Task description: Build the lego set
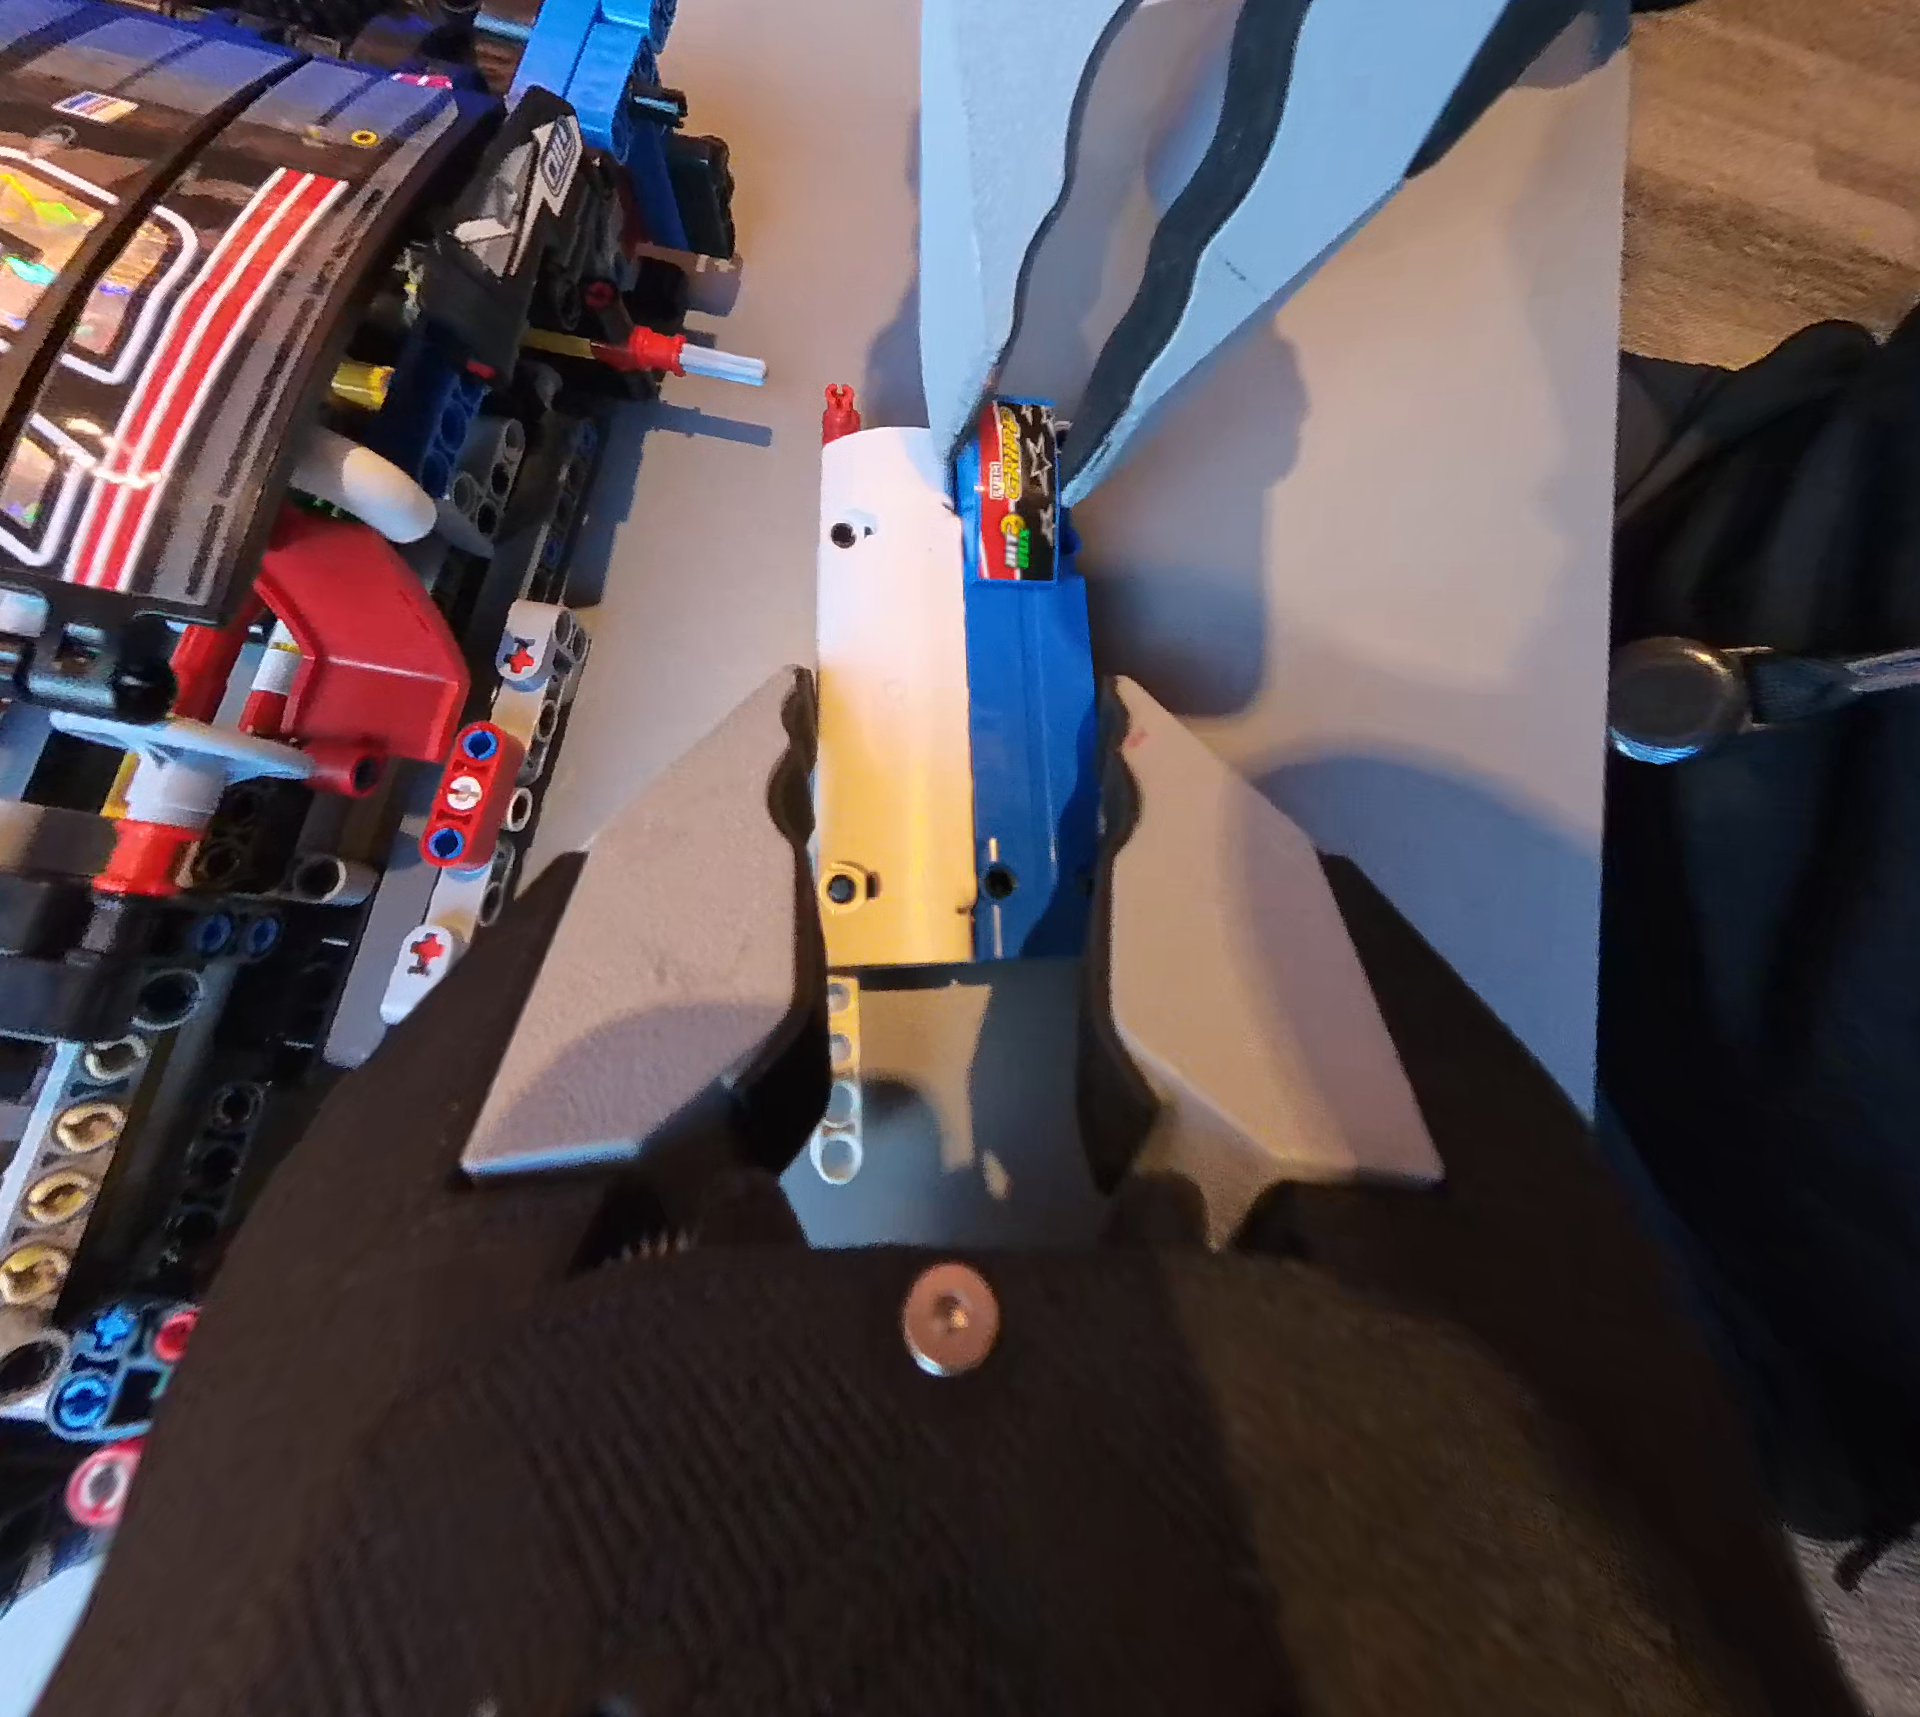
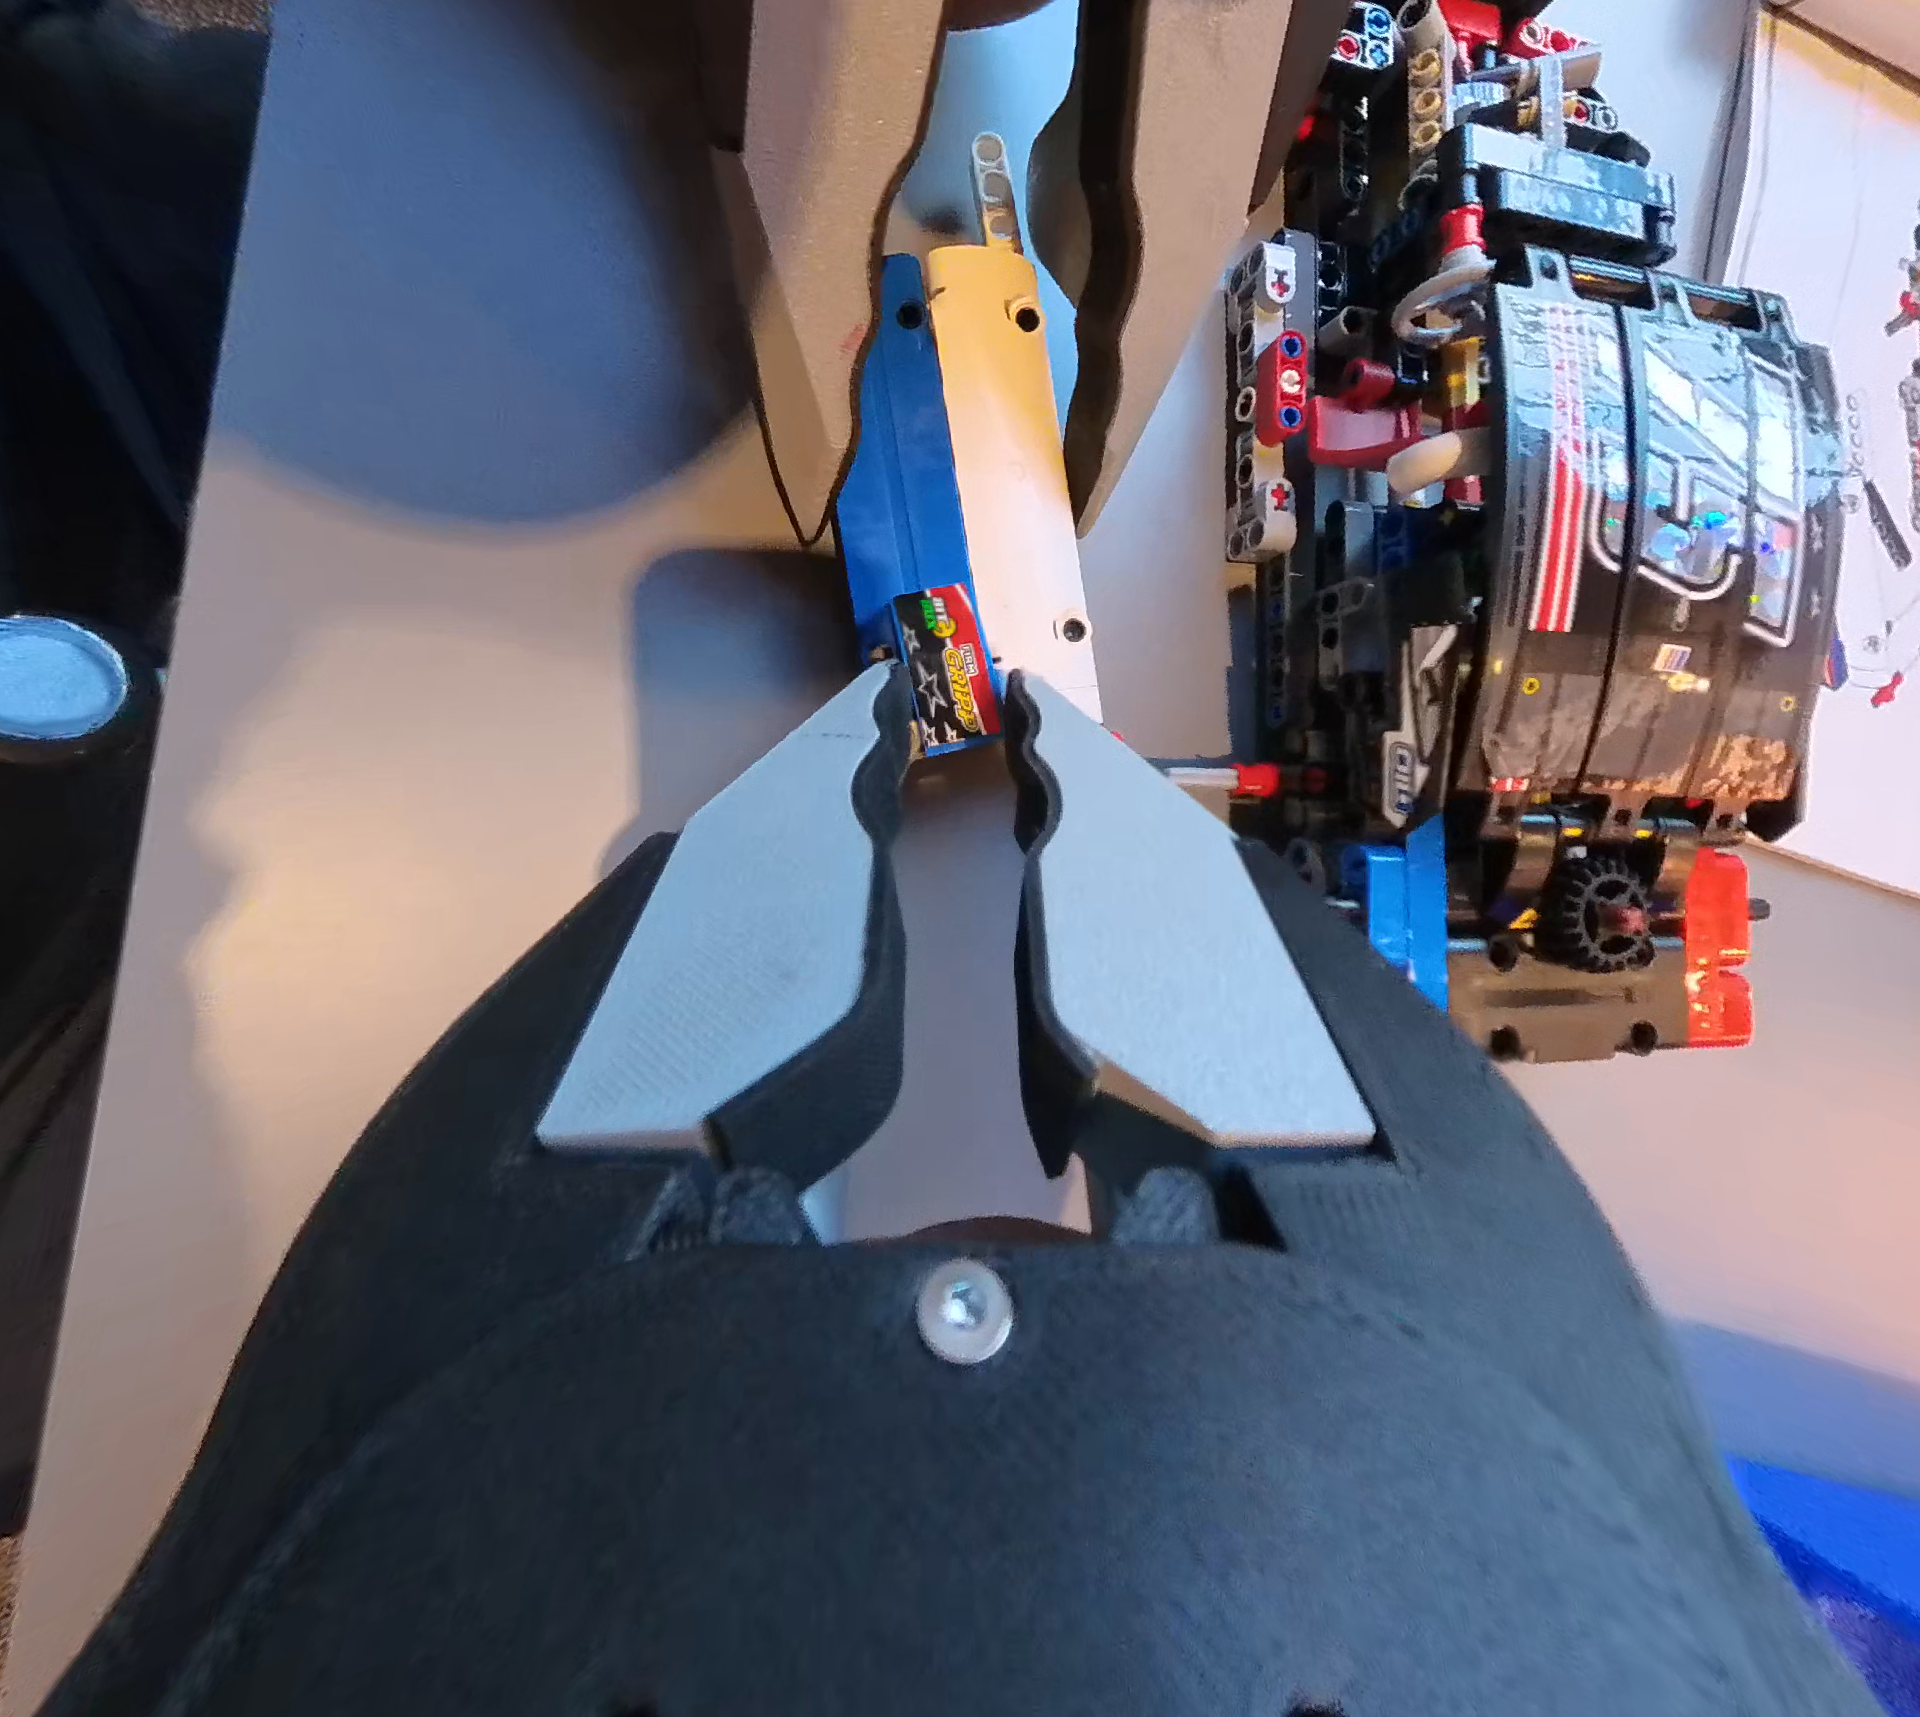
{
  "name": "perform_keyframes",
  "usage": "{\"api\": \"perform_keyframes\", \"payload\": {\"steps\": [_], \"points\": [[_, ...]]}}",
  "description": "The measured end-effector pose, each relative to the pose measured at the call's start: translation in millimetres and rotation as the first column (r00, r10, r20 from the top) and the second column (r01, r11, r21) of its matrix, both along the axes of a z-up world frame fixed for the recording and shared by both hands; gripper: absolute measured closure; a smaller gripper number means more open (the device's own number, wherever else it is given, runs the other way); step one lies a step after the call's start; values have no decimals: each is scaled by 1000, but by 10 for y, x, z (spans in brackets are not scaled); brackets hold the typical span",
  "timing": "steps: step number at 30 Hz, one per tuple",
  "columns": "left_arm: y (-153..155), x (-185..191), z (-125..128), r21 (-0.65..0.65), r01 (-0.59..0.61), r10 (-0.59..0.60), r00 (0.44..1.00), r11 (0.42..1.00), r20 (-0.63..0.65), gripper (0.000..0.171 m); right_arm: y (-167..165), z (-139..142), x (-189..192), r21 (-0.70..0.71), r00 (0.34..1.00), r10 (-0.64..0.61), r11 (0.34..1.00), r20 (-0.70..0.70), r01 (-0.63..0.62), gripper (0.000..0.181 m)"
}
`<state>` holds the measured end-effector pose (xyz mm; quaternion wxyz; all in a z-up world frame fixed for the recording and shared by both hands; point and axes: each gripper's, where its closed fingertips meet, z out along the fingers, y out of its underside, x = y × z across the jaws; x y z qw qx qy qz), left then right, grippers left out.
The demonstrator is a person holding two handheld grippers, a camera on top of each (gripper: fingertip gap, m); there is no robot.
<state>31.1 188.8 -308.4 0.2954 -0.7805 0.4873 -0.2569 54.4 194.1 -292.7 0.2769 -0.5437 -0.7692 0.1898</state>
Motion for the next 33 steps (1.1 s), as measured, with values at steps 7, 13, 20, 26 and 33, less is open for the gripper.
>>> {"api": "perform_keyframes", "payload": {"steps": [7, 13, 20, 26, 33], "points": [[-40, 22, -55, 57, 29, -26, 998, 998, -60, 118, -11, -67, 22, -4, 1000, 6, 1000, -18, -7, 166], [-36, 17, -65, 57, 55, -51, 996, 997, -77, 118, 4, -69, 37, 73, 994, 93, 993, -48, -90, 166], [-21, 32, 33, -185, 57, -37, 994, 981, 106, 118, -1, 27, 28, 32, 987, 140, 990, -78, -138, 151], [-75, 58, 74, -276, 96, -44, 981, 956, 191, 118, 3, 98, 90, 35, 981, 121, 993, -153, -117, 140], [-100, 68, 100, -346, 129, -51, 973, 929, 227, 118, 91, 155, 123, 304, 964, 142, 950, -224, -69, 130]]}}
